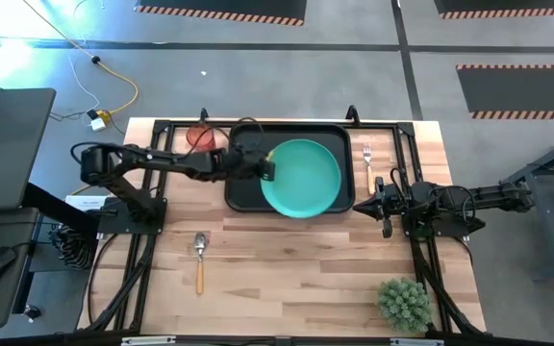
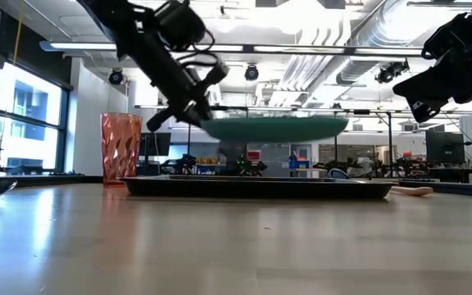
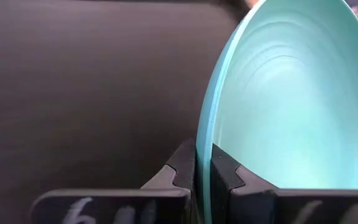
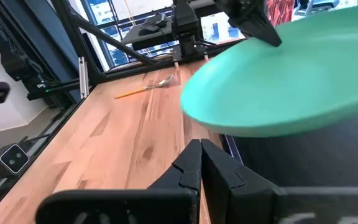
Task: Pick and place plate/cup/fork/spoon on tray
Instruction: Put the blue plate on the black serving tray
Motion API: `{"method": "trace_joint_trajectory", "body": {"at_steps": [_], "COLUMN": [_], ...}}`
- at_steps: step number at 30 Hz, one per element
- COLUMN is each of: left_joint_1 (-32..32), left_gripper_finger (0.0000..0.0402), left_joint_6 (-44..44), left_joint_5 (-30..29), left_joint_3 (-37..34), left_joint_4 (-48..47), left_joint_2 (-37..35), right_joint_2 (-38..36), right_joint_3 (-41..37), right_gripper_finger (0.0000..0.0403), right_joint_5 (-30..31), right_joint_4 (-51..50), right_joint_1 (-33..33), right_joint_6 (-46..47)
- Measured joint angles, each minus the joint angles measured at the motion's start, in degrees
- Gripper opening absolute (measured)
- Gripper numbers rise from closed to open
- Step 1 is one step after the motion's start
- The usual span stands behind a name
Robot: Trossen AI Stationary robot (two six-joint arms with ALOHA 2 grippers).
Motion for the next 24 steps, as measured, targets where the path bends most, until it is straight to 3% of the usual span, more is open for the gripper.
{"method": "trace_joint_trajectory", "body": {"at_steps": [13, 24], "left_joint_1": [8.08, 9.1], "left_gripper_finger": [0.0005, 0.0005], "left_joint_6": [2.09, 2.07], "left_joint_5": [2.98, 4.56], "left_joint_3": [0.0, 0.0], "left_joint_4": [-4.64, -4.76], "left_joint_2": [0.7, 4.38], "right_joint_2": [0.0, 0.02], "right_joint_3": [-0.02, -0.02], "right_gripper_finger": [0.0, 0.0], "right_joint_5": [0.0, 0.0], "right_joint_4": [0.0, 0.02], "right_joint_1": [-0.02, -0.01], "right_joint_6": [0.0, 0.01]}}
